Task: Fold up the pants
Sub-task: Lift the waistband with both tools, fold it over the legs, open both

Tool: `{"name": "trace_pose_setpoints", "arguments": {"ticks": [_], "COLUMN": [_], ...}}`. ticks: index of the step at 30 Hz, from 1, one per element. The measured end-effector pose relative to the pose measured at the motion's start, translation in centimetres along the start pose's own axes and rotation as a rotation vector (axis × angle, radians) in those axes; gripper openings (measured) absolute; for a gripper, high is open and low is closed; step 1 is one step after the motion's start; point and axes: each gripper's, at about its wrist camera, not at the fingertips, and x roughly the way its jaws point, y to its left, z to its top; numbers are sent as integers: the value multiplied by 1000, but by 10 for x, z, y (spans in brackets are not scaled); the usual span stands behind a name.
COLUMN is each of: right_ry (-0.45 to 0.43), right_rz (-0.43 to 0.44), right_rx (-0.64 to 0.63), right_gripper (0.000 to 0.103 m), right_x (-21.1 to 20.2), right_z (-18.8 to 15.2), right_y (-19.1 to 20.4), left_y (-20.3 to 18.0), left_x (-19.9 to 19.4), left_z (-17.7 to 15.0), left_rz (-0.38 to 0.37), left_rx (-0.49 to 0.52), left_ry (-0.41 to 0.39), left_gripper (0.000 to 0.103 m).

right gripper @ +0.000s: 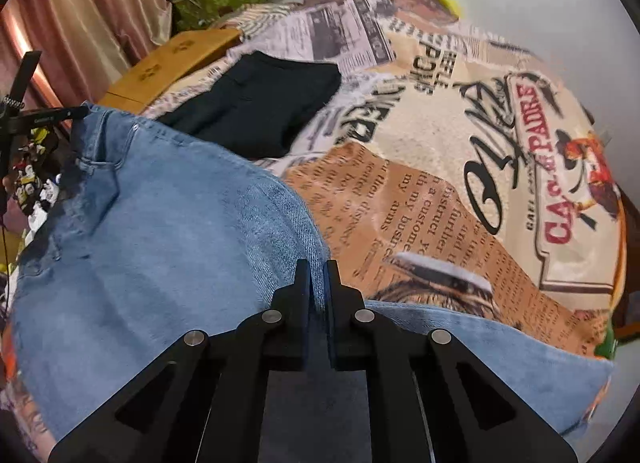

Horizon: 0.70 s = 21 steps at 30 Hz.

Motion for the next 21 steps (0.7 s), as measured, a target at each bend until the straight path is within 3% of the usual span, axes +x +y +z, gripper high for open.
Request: {"name": "trace_pose_setpoints", "arguments": {"ticks": [10,21], "right_ry": [-119,-165], "right_rz": [-59,-57], "right_rx": [-4,2], "right_gripper": [6,6], "right_x": [-67,-98], "right_z": [-24,-81], "right_y": [35,75], "left_y": [21,45], "left_x": [-80,-121], "left_z": [-40,-105], "left_rz": [-34,-29], "left_rx": [-34,-62], "left_ry": [-91,-102], "left_gripper": [6,6]}}
